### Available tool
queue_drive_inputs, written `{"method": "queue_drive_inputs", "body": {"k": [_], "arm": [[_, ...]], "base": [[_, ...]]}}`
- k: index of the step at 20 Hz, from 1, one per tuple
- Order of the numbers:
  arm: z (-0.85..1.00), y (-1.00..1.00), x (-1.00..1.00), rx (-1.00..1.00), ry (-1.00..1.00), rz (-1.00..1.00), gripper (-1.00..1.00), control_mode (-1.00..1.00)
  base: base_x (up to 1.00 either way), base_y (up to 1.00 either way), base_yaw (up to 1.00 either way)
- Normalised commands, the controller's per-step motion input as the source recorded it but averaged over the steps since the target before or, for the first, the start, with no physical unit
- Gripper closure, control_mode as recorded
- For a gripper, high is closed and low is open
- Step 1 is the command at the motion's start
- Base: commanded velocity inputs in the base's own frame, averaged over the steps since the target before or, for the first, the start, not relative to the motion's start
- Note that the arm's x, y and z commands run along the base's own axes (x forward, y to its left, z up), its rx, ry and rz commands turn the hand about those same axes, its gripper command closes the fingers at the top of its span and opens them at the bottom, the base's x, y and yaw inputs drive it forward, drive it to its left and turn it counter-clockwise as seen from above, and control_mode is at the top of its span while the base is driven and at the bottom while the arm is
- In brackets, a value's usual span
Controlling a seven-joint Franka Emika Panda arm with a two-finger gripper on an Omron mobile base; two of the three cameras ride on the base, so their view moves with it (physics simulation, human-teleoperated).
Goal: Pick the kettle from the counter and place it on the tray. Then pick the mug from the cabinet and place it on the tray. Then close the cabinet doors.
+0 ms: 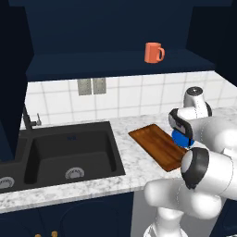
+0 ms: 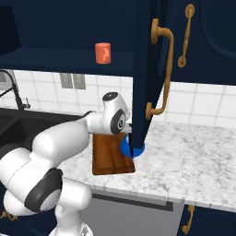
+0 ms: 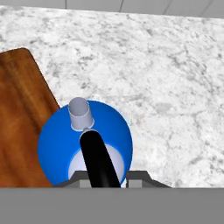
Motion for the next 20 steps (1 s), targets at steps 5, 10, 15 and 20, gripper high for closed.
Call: {"method": "queue_drive_inputs", "body": {"k": [5,10,15,20], "arm": [[0.17,0.70,0.12,-0.04,-0.07,0.00,1.00,-1.00],[0.01,0.54,0.39,-0.01,0.00,0.00,1.00,-1.00],[-0.03,0.19,0.58,0.00,0.00,0.02,1.00,-1.00],[-0.10,0.16,0.34,0.00,0.01,0.05,1.00,-1.00]], "base": [[0.00,0.00,0.00],[0.00,0.00,0.00],[0.00,0.00,0.00],[0.00,0.00,0.00]]}}
